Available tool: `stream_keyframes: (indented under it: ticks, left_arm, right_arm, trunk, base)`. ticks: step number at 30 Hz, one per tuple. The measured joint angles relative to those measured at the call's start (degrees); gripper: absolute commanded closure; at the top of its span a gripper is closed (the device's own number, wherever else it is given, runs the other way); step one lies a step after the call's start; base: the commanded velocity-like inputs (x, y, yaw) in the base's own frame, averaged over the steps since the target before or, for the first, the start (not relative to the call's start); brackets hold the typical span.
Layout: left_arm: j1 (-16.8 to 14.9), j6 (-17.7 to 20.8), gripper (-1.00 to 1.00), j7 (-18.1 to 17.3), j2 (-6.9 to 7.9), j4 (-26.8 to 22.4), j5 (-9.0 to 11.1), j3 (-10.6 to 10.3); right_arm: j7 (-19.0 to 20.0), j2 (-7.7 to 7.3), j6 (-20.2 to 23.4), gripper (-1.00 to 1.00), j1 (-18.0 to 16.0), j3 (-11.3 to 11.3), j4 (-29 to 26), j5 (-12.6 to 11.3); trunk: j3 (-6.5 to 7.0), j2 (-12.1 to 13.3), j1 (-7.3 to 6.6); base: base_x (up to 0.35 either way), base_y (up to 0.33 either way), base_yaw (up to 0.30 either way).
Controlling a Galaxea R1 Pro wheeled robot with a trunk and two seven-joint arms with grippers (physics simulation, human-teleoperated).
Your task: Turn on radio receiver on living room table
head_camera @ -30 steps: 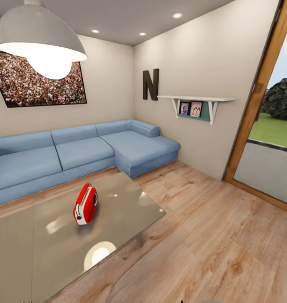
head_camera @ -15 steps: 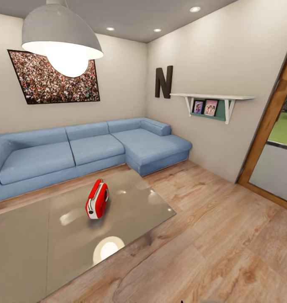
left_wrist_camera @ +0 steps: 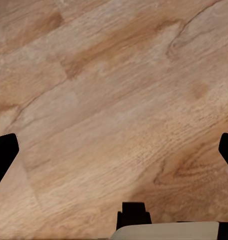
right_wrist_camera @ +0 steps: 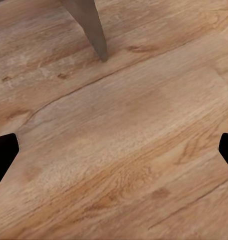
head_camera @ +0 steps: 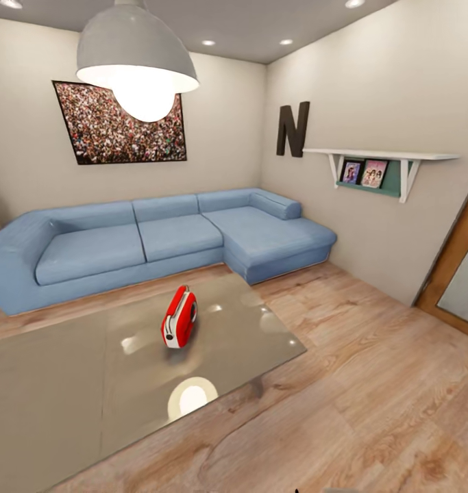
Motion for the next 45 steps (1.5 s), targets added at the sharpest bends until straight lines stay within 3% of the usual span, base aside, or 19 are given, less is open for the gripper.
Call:
stream_keyframes:
  ticks: [21, 45]
  left_arm:
    - [0.0, 0.0, -1.00, 0.0, 0.01, 0.0, 0.0, 0.0]
    - [0.0, 0.0, -1.00, 0.0, -0.01, 0.0, 0.0, 0.0]
  right_arm:
    - [0.0, 0.00, 0.0, -1.00, 0.0, 0.0, 0.0, 0.0]
    - [0.0, 0.00, 0.0, -1.00, 0.0, 0.0, 0.0, 0.0]
  trunk:
    - [-0.05, 0.0, 0.00]
    - [1.77, 0.0, 0.00]
  base:
    - [0.000, 0.000, 0.003]
    - [0.000, 0.000, 0.000]
